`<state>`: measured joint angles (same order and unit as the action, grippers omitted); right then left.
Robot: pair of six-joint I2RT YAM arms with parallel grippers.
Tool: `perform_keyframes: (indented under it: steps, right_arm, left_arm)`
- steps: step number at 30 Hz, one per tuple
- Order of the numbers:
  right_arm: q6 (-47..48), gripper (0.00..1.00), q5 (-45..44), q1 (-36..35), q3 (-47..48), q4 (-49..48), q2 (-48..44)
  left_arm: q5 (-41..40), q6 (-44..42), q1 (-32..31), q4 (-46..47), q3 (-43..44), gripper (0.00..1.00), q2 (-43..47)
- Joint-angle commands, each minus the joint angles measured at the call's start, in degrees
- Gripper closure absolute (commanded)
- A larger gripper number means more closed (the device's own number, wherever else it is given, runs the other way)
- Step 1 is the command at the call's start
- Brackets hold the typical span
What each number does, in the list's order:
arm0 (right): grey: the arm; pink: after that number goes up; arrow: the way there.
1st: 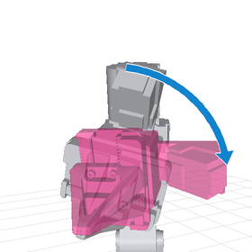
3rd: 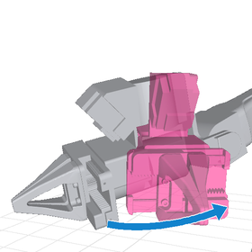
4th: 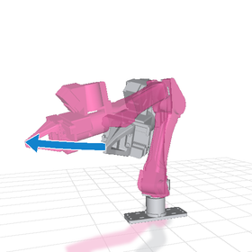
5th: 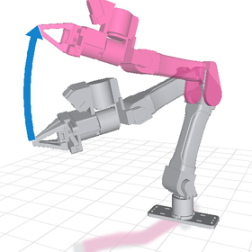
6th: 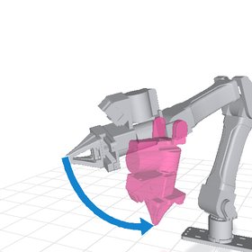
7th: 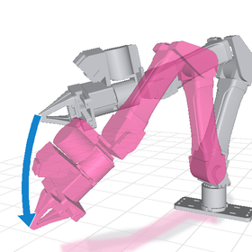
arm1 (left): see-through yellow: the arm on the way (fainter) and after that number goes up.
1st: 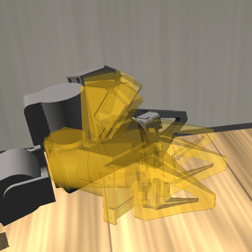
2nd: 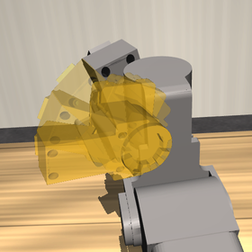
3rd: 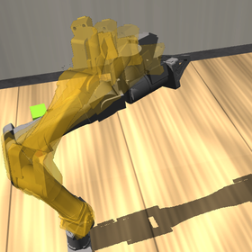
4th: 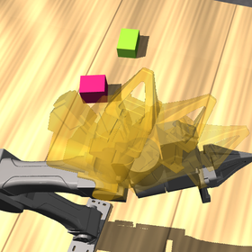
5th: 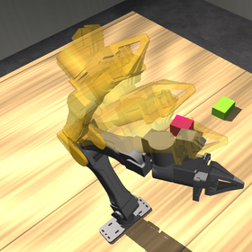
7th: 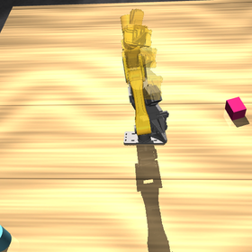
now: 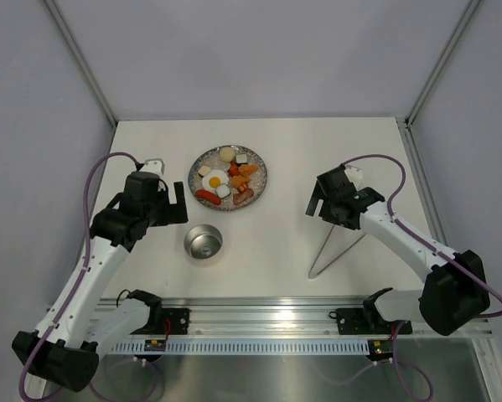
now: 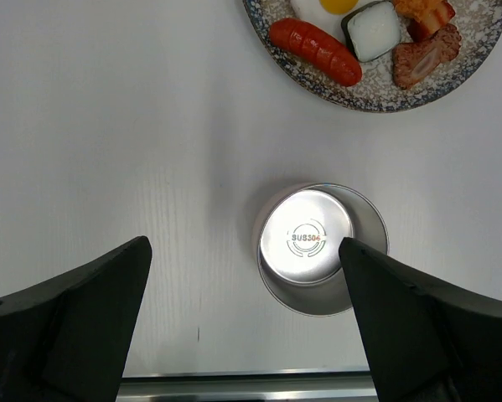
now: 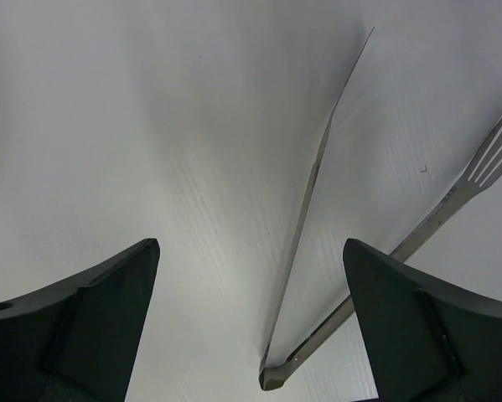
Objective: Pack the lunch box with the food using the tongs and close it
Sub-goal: Move the clamp to the center of the board.
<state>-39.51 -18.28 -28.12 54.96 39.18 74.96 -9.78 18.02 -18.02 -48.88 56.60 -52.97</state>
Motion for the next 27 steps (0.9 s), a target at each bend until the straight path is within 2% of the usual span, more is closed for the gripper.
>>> perform_keyframes:
  steps: [1,9,14,16,19,21,22,27]
  right_arm:
    - [-1.89,0.00,-3.07,0.08,1.12,0.64,-0.86]
    - [-2.33,0.01,-2.80,0.08,-0.47,0.98,-3.85]
    - [-8.12,0.00,-9.75,0.08,0.24,10.82,-2.54]
    - [-9.88,0.00,-9.49,0.08,-0.11,12.14,-2.10]
    - [-9.89,0.01,-6.25,0.17,-3.01,9.09,-3.32]
    - [-9.98,0.05,-5.19,0.34,-5.29,7.41,-3.59]
    - [-9.98,0.11,-4.14,0.35,-5.82,6.01,-3.50]
    - [-9.10,0.26,-1.67,0.35,-8.46,1.96,0.09]
  left_arm:
    - [0.63,0.08,-0.26,1.60,-0.61,0.01,0.94]
    - [1.96,1.49,-0.26,1.77,-0.17,0.01,0.32]
    - [2.57,2.28,-0.26,1.42,-0.26,0.01,0.50]
    - [4.49,2.63,-0.26,2.82,-1.66,0.01,1.20]
    - [6.79,3.16,-0.26,3.97,-2.98,0.01,1.03]
    - [6.79,3.51,-0.26,3.80,-2.90,0.01,0.42]
    - [6.36,3.51,-0.26,3.71,-2.72,0.01,0.32]
    - [5.74,2.99,-0.26,3.62,-2.72,0.01,0.50]
